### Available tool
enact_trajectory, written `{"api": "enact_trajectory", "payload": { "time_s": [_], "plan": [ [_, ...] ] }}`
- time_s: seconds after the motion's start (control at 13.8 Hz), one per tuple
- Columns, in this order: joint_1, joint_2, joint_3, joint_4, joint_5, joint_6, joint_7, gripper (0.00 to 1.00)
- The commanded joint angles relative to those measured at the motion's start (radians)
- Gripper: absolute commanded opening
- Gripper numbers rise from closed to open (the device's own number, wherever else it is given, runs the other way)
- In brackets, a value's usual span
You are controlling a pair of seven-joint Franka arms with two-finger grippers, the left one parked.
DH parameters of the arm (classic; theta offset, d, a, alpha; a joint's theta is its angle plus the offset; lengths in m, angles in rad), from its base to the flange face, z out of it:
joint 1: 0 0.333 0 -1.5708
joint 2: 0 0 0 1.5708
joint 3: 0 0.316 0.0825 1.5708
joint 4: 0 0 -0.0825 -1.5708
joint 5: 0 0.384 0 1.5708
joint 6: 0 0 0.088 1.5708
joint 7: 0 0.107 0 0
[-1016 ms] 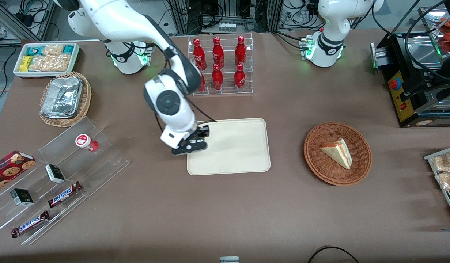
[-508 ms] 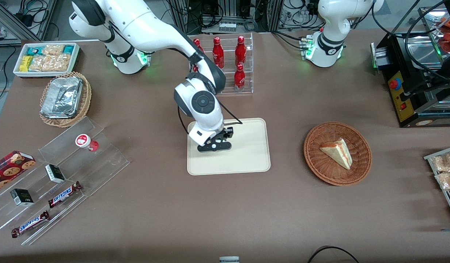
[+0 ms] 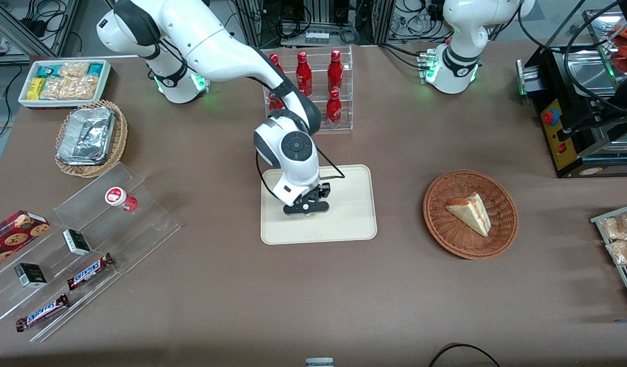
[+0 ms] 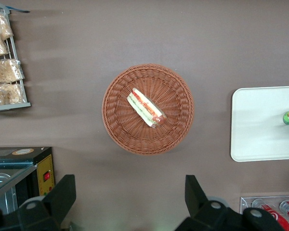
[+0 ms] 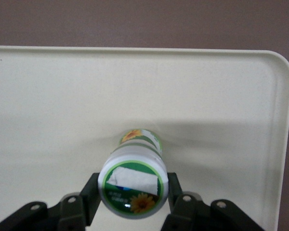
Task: Place green gum on tray
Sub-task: 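Lower the canister onto the tray and open the right gripper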
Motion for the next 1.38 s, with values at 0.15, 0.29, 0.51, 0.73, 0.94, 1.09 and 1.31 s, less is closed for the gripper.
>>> {"api": "enact_trajectory", "payload": {
  "time_s": [0.15, 0.29, 0.51, 0.73, 0.94, 1.09, 1.31],
  "plan": [
    [0.010, 0.017, -0.008, 0.027, -0.053, 0.010, 0.022, 1.00],
    [0.010, 0.015, -0.008, 0.027, -0.056, 0.010, 0.016, 1.00],
    [0.005, 0.005, -0.009, 0.027, -0.062, 0.001, -0.017, 1.00],
    [-0.012, -0.053, -0.008, 0.016, -0.060, -0.046, -0.057, 1.00],
    [-0.039, -0.130, -0.008, 0.004, -0.060, -0.173, -0.156, 1.00],
    [-0.072, -0.185, -0.008, -0.019, -0.059, -0.223, -0.201, 1.00],
    [-0.147, -0.251, -0.008, -0.042, -0.051, -0.318, -0.348, 1.00]
  ]
}}
